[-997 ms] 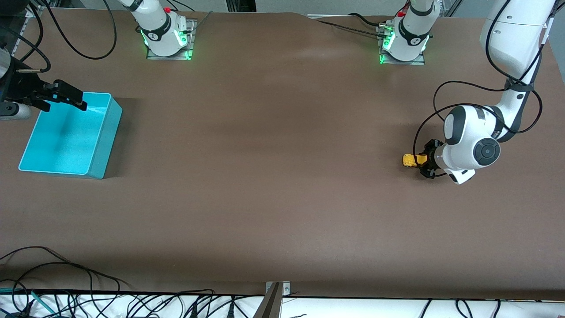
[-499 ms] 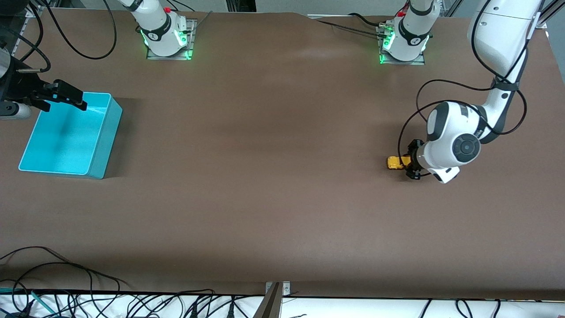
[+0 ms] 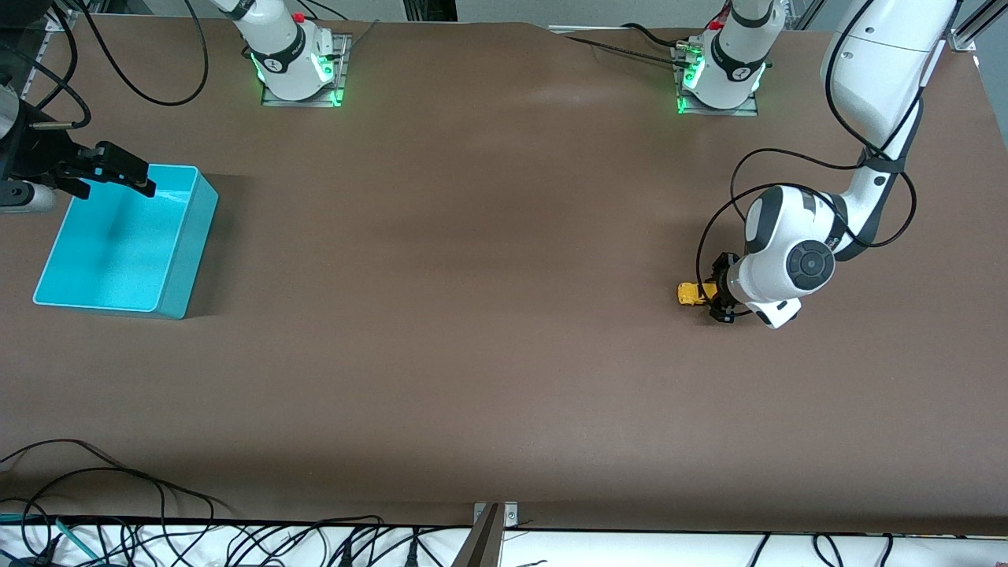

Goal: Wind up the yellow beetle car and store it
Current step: 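Press the car down and drag it backward with the left gripper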

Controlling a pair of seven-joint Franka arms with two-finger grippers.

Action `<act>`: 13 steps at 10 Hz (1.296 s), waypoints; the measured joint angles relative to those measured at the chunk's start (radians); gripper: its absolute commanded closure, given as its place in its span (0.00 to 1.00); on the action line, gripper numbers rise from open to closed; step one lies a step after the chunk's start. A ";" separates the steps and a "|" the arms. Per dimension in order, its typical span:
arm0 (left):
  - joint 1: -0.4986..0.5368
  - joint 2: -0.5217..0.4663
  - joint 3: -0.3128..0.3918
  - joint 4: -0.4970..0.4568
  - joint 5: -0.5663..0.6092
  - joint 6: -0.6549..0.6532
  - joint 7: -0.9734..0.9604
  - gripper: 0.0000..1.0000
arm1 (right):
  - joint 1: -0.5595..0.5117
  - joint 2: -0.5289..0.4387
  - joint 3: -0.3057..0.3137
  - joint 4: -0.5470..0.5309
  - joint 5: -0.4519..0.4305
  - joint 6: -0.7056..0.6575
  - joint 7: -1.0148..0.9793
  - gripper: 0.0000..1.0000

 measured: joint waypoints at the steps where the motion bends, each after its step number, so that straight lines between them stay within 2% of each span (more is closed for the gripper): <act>1: 0.005 0.000 0.000 0.000 0.000 0.000 0.005 1.00 | 0.000 0.000 0.000 0.000 0.000 0.000 0.000 0.00; 3: 0.034 0.000 0.001 -0.001 0.001 -0.005 0.030 1.00 | 0.000 0.000 0.000 0.000 0.000 0.000 0.000 0.00; 7: 0.144 0.000 0.000 -0.002 0.132 -0.012 0.072 1.00 | 0.000 0.000 0.000 0.000 0.000 -0.001 0.000 0.00; 13: 0.238 0.003 0.000 0.000 0.215 0.002 0.132 1.00 | 0.000 0.000 0.000 0.000 0.000 -0.001 0.000 0.00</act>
